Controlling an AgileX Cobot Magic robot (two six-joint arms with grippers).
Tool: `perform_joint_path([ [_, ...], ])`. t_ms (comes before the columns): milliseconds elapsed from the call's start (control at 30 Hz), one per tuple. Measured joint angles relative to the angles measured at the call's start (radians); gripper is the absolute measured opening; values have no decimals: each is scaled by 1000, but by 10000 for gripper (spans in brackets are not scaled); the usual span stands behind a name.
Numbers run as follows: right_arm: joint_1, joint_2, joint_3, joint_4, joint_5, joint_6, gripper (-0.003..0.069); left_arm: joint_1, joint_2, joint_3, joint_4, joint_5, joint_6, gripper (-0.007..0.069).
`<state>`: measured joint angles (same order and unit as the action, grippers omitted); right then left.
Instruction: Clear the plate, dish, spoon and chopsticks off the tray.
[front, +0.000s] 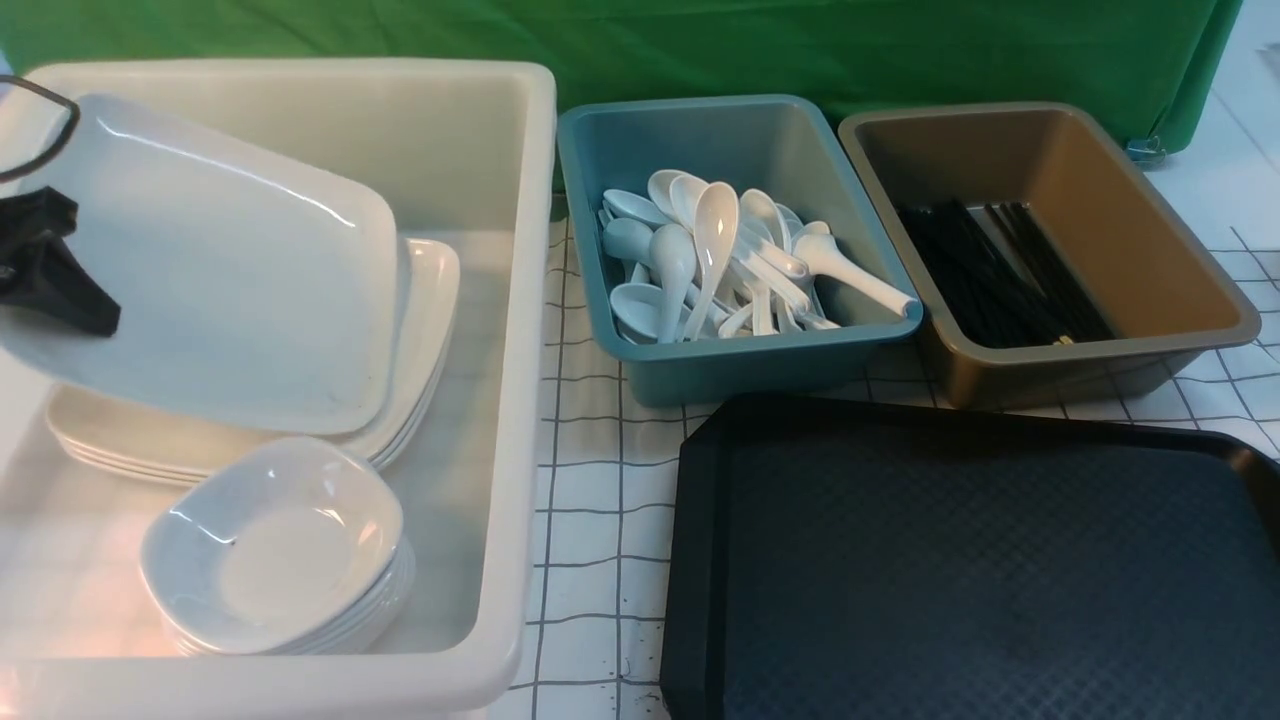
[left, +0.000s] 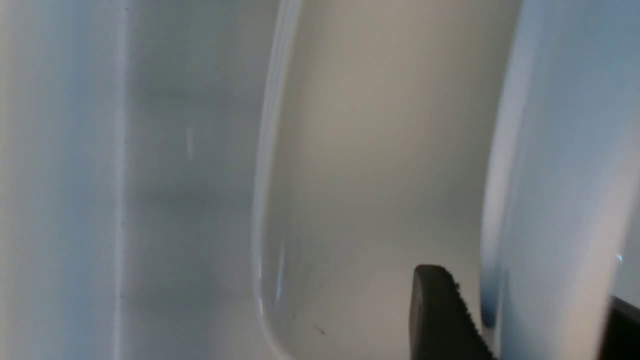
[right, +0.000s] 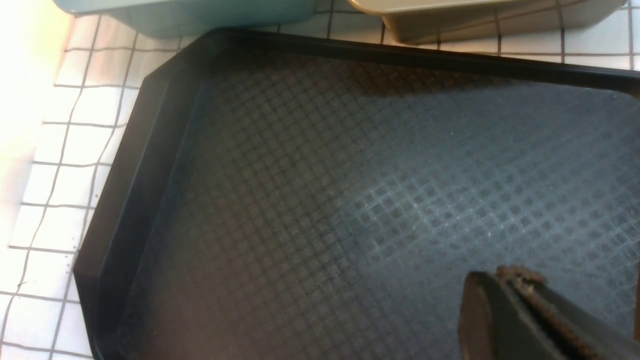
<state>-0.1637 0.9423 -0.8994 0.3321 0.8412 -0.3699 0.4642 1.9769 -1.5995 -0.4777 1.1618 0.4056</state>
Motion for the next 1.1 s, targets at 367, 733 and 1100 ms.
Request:
perform_joint_path([
  [367, 0, 0, 0, 0, 5, 2, 51, -9, 0, 0, 23, -25, -10, 460],
  [733, 0, 0, 0, 1, 33, 3, 62, 2, 3, -217, 274, 60, -283, 468],
  [1100, 0, 0, 0, 2, 34, 21, 71, -126, 14, -266, 139, 57, -302, 118],
])
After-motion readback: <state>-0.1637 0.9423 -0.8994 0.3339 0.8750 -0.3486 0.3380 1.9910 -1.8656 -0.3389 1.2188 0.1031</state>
